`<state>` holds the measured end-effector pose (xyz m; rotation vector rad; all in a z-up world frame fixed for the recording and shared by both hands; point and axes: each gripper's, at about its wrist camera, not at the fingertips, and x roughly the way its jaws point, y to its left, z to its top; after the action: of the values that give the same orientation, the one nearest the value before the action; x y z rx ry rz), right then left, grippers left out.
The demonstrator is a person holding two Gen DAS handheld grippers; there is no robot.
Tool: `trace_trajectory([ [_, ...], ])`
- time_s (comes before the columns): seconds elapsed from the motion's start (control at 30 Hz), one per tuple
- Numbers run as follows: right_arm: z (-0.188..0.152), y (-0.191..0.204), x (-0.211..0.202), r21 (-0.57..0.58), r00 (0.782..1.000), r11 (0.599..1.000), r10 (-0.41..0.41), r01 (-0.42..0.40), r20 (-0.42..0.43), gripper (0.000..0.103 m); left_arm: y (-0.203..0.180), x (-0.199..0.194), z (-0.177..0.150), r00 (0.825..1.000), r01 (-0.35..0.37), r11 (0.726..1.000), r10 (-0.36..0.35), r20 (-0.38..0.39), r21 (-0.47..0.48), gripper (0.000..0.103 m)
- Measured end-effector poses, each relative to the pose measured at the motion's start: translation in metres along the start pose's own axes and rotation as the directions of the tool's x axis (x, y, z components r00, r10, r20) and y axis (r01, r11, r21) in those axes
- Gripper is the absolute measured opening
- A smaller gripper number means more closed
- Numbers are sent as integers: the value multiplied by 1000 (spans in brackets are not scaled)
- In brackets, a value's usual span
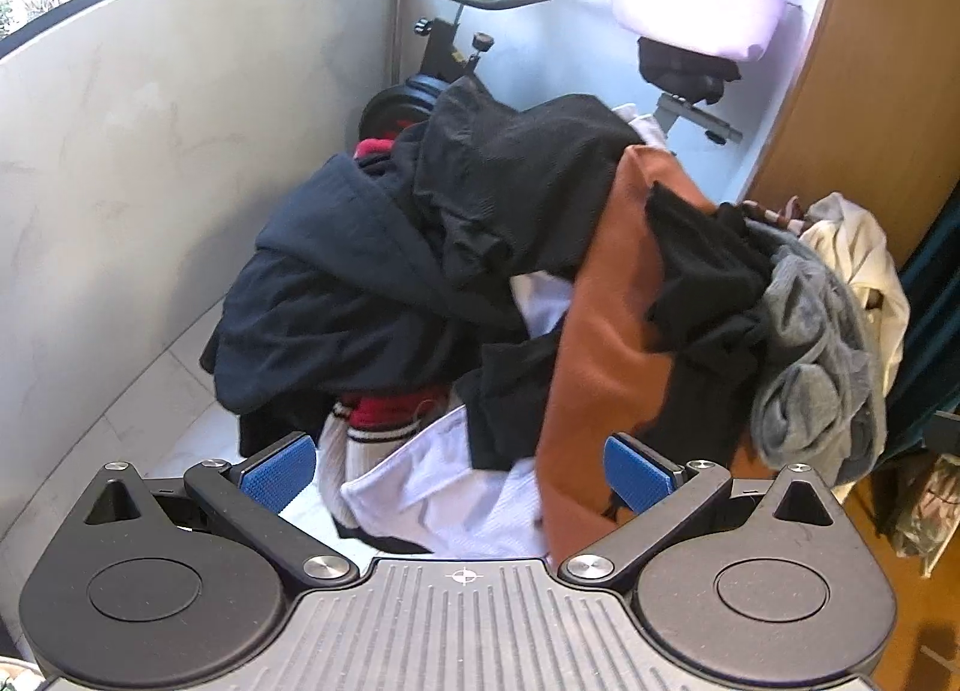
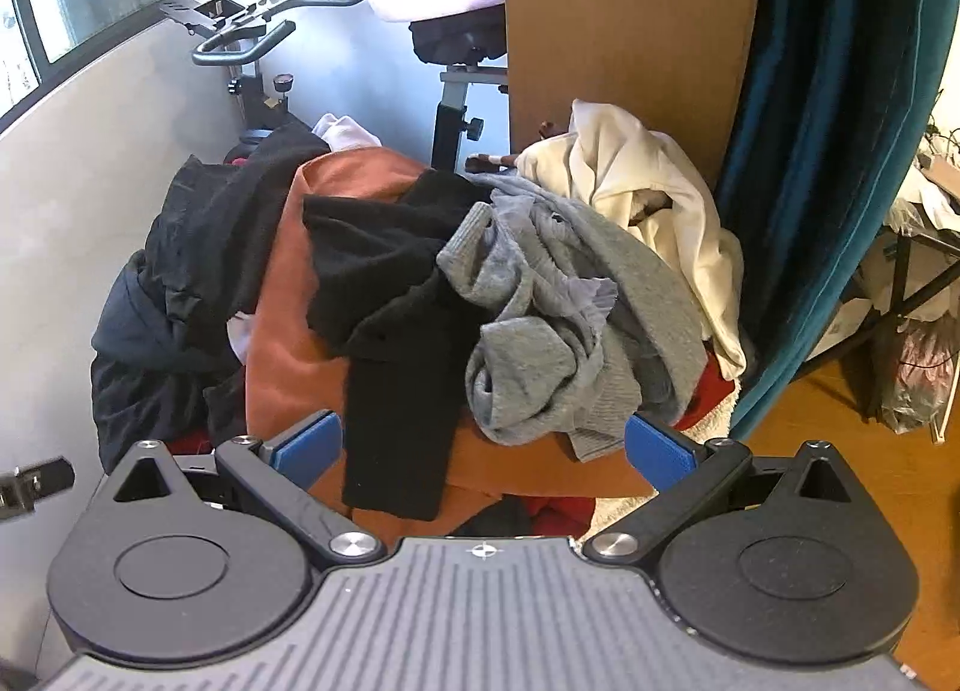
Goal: Fold clothes
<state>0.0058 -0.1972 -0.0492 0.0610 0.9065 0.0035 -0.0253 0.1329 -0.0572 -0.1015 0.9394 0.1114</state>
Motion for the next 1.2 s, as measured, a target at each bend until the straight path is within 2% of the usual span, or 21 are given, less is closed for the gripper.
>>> trace_trajectory([
  [0.13, 0, 9, 3, 6, 1000, 1000, -26, 26, -9, 102, 24, -1, -3, 1000, 2, 999, -2, 3, -52, 102],
  [0.33, 3, 25, 0, 17, 999, 1000, -23, 22, 28, 102, 54, -4, -2, 999, -29, 993, 30, 13, -110, 102],
  [0.67, 3, 72, -7, -95, 995, 995, -16, 25, 94, 102, 93, -9, -6, 997, -59, 983, 65, 30, -173, 102],
  [0.97, 1, 94, -2, -126, 994, 989, 83, -74, 66, 102, 105, -9, -10, 996, -82, 978, 88, 22, -193, 102],
  [1.2, -4, 82, 0, -100, 996, 994, 53, -46, 75, 102, 98, -1, -10, 997, -76, 980, 77, 1, -184, 102],
])
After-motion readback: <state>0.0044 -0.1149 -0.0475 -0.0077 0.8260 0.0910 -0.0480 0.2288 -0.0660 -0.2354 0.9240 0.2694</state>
